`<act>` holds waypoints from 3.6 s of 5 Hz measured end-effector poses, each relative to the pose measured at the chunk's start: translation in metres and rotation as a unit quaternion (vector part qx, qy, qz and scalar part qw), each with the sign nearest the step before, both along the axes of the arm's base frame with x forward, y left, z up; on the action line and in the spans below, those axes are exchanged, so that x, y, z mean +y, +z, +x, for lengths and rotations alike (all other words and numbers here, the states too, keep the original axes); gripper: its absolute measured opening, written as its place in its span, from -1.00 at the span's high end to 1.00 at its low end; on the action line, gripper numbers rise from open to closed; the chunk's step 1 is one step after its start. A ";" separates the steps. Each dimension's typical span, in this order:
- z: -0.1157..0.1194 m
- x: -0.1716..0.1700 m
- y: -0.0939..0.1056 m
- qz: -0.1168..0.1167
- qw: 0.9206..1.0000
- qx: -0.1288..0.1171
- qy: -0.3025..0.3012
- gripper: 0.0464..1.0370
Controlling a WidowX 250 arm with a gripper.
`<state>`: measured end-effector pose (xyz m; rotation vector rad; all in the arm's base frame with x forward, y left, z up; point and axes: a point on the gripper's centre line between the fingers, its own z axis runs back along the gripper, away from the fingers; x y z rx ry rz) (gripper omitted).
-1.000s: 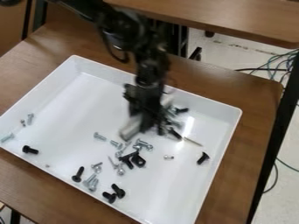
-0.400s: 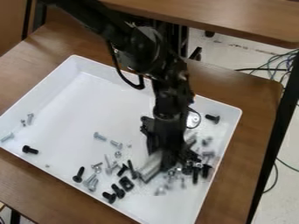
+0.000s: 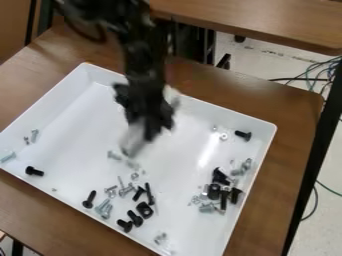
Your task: Sweep into pile
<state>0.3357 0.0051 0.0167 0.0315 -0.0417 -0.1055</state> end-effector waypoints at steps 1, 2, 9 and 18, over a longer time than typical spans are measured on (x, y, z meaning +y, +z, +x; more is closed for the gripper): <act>0.003 0.046 0.015 0.037 0.999 0.002 0.038 0.36; -0.010 0.092 -0.011 0.050 0.997 0.029 0.047 0.36; -0.075 -0.050 -0.075 -0.022 0.999 0.022 -0.012 0.36; -0.062 0.152 -0.049 0.022 0.999 0.035 0.029 0.36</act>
